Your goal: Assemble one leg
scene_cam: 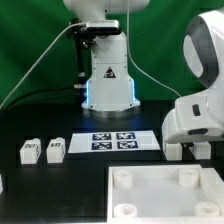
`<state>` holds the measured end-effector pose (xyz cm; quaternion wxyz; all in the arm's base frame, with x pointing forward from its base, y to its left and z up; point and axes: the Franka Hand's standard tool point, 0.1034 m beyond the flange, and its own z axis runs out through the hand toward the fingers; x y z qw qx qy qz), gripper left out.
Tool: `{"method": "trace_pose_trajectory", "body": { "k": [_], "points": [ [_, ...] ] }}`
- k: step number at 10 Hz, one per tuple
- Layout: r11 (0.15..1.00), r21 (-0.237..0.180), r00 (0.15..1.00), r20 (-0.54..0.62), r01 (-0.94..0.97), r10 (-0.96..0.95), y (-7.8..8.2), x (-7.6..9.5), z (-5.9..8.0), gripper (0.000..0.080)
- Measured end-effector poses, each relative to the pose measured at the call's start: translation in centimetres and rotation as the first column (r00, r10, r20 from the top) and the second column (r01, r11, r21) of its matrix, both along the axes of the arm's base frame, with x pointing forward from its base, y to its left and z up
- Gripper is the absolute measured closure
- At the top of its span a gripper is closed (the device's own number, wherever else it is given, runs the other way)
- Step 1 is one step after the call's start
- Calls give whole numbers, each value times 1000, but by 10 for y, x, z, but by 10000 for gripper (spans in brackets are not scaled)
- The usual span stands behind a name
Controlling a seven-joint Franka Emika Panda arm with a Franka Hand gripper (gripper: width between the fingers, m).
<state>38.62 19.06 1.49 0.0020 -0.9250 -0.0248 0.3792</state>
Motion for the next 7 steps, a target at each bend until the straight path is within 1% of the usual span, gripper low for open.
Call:
{"method": "trace_pose_trajectory", "body": {
  "k": [1, 2, 3, 4, 5, 6, 7],
  "points": [
    [1000, 0, 1000, 3, -3, 3, 1, -6, -4, 150],
    [1000, -2, 1000, -3, -4, 4, 0, -9, -6, 150],
    [1000, -1, 1000, -4, -5, 5, 0, -8, -5, 150],
    [1000, -1, 1000, -3, -6, 6, 0, -8, -5, 267],
    [1000, -1, 1000, -3, -6, 6, 0, -8, -5, 402],
    [1000, -1, 1000, -3, -6, 6, 0, -8, -5, 402],
    [1000, -1, 1000, -3, -6, 6, 0, -8, -5, 509]
  ]
}}
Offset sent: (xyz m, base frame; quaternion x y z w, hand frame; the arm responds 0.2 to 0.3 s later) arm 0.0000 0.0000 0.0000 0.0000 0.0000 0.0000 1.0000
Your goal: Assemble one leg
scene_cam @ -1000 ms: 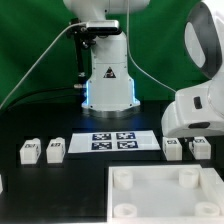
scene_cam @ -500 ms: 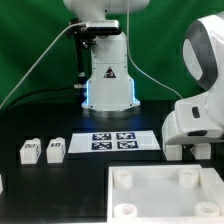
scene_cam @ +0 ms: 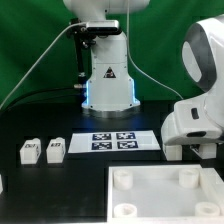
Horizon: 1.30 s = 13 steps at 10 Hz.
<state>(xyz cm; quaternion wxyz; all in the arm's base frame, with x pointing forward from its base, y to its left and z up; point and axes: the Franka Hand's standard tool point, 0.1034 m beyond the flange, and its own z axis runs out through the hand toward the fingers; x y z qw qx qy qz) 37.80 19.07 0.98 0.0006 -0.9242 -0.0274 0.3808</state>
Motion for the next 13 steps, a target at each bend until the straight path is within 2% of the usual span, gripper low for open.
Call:
{"method": "trace_pose_trajectory", "body": {
  "k": [8, 10, 11, 13],
  "points": [
    [1000, 6, 1000, 3, -11, 11, -2, 3, 3, 509],
    [998, 36, 996, 83, -43, 40, -9, 35, 35, 509],
    [997, 57, 993, 106, -59, 52, -20, 47, 56, 509],
    [996, 78, 952, 306, -46, 20, -35, 81, 97, 508]
  ]
}}
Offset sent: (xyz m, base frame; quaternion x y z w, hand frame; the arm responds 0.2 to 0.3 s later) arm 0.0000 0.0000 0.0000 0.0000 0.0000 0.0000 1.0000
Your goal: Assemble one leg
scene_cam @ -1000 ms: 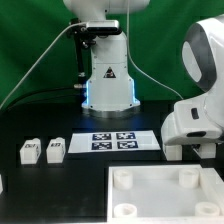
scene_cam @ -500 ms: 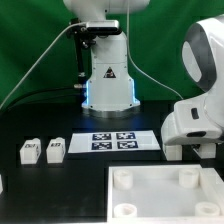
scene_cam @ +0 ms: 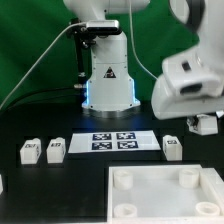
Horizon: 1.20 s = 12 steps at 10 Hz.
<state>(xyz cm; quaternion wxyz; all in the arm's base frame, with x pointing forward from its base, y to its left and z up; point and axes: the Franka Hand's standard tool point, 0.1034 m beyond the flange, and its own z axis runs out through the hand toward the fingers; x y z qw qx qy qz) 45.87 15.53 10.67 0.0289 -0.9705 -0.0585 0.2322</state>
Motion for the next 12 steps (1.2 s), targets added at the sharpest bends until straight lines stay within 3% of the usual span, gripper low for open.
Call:
{"method": "trace_pose_trajectory", "body": {
  "k": [2, 3, 5, 7, 9, 10, 11, 12],
  "points": [
    [1000, 5, 986, 163, 31, -31, -11, 6, 27, 508],
    [999, 7, 972, 232, 40, -40, -14, 0, 34, 508],
    [999, 34, 919, 392, 41, -51, -13, 3, 29, 508],
    [998, 68, 811, 584, 5, -44, -20, 36, 24, 508],
    [996, 87, 675, 735, -4, -62, -38, 91, 66, 508],
    [994, 111, 617, 781, 11, -94, -39, 112, 74, 508],
    [991, 130, 591, 798, 26, -120, -37, 123, 76, 508],
    [989, 144, 493, 860, 13, -132, -36, 125, 79, 508]
  ]
}}
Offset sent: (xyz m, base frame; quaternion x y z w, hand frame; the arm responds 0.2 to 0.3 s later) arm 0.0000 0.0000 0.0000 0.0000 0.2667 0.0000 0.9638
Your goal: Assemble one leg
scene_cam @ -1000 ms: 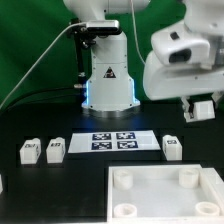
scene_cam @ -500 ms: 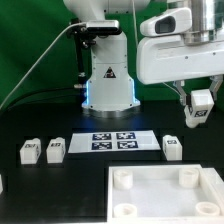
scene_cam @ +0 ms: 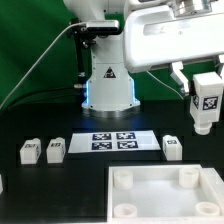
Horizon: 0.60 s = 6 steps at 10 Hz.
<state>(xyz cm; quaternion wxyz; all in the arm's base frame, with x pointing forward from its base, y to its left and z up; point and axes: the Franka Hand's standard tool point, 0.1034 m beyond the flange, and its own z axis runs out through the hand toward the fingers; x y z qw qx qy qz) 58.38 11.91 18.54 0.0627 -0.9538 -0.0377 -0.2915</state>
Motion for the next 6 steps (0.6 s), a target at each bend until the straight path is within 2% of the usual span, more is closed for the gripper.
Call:
{"method": "trace_pose_trajectory", "body": {
  "k": [2, 5, 6],
  "points": [
    [1000, 11, 996, 90, 6, -7, -1, -4, -5, 508],
    [1000, -5, 997, 82, -7, 7, -3, -3, -9, 508],
    [999, -34, 996, 91, -10, 13, -11, 6, -23, 508]
  ]
}}
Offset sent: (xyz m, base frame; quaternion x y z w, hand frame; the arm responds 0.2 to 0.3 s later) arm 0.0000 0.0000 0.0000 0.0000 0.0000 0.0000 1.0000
